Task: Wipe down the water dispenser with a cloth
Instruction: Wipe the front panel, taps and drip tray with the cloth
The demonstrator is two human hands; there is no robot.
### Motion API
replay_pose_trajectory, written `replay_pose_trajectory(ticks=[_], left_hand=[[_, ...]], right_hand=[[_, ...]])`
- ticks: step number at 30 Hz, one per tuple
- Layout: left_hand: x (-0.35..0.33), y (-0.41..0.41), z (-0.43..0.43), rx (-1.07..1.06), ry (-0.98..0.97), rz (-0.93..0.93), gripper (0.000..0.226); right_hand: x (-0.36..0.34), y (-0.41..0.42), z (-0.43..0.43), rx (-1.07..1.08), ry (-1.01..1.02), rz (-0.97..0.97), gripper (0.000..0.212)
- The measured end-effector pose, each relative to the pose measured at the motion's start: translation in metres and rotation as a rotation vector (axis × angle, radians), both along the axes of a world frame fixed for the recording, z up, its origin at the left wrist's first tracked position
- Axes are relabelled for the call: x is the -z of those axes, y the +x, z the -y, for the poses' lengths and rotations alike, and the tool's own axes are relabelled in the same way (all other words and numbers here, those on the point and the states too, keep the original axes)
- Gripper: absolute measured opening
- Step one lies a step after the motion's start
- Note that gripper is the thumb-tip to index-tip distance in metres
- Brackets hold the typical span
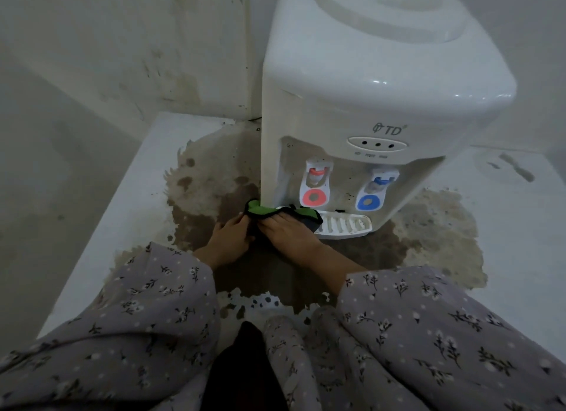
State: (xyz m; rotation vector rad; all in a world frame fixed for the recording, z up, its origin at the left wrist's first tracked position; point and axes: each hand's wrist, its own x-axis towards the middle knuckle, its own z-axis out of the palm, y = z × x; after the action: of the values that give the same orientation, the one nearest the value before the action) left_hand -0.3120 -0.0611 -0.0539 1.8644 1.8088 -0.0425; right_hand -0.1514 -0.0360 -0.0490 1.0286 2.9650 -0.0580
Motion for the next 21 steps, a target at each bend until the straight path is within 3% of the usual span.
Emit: replay_pose_trajectory(ticks=[4,9,11,16,21], left_hand=[[-0.007,0.002,0.005,-0.001,0.032,0.058,0.056],[-0.021,0.005,0.014,-0.113,0.433,0.35,0.035],[-0.032,0.005,0.017,-0.1,0.525,0.486,0.03],[-0.056,0.007,0.021,0.018,0.631,0.603,0.024],[-0.088,0.023,0.02,-0.048,0.651,0.757,0.023]], right_hand=[[-0.012,0.001,0.001,-0.069,0.021,-0.026,0.046],[-0.028,0.005,0.016,-0.086,0.13,-0.326,0.037],[-0.031,0.004,0.024,-0.041,0.137,-0.441,0.042],[-0.042,0.003,0.04,0.127,0.237,-0.804,0.033],[-0.058,-0.002,0.057,0.349,0.118,-1.098,0.038]])
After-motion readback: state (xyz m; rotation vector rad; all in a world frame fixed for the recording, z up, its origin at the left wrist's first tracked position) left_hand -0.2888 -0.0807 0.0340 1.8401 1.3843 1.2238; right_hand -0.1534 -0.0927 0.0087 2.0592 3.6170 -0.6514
